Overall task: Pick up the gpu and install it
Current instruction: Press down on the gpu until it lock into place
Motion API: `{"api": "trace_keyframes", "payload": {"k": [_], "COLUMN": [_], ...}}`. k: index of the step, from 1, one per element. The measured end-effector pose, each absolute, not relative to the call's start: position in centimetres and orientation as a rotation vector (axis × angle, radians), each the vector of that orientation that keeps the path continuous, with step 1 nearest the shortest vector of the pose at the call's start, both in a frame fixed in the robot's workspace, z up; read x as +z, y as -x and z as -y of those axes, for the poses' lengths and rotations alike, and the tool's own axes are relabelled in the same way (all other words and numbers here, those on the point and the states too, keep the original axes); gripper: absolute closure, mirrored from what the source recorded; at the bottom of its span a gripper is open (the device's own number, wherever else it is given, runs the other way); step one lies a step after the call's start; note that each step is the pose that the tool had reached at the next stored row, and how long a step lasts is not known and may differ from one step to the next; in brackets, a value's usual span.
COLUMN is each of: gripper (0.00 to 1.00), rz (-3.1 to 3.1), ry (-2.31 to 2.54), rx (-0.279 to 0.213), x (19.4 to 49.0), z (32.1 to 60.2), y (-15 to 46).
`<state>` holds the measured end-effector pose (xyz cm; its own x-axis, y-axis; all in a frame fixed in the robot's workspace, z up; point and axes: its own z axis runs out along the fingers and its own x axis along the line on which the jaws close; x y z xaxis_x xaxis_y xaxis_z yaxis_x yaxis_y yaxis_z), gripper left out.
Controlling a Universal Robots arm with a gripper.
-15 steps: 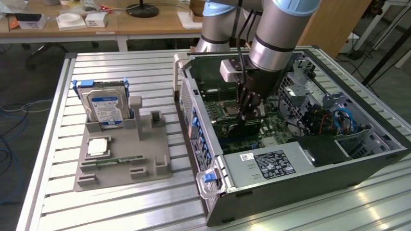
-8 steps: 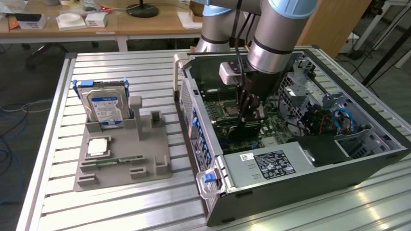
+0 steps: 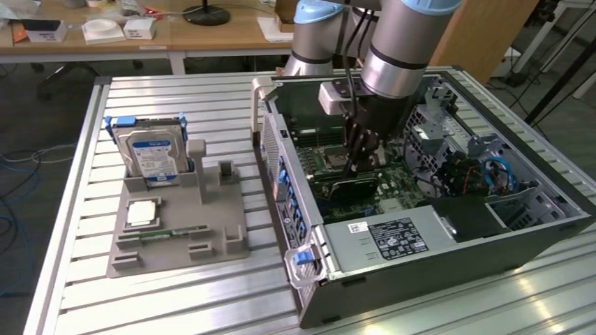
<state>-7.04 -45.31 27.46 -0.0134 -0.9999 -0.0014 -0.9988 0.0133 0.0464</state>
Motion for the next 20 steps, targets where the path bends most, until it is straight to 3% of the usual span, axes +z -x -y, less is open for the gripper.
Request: {"api": "trace_keyframes", "payload": {"k": [20], "gripper": [0.89], "rz": [2.228], "ry": [-2.137], "rx": [-0.037], "x": [28.4], "z": [45.5], "y": [9.9]}}
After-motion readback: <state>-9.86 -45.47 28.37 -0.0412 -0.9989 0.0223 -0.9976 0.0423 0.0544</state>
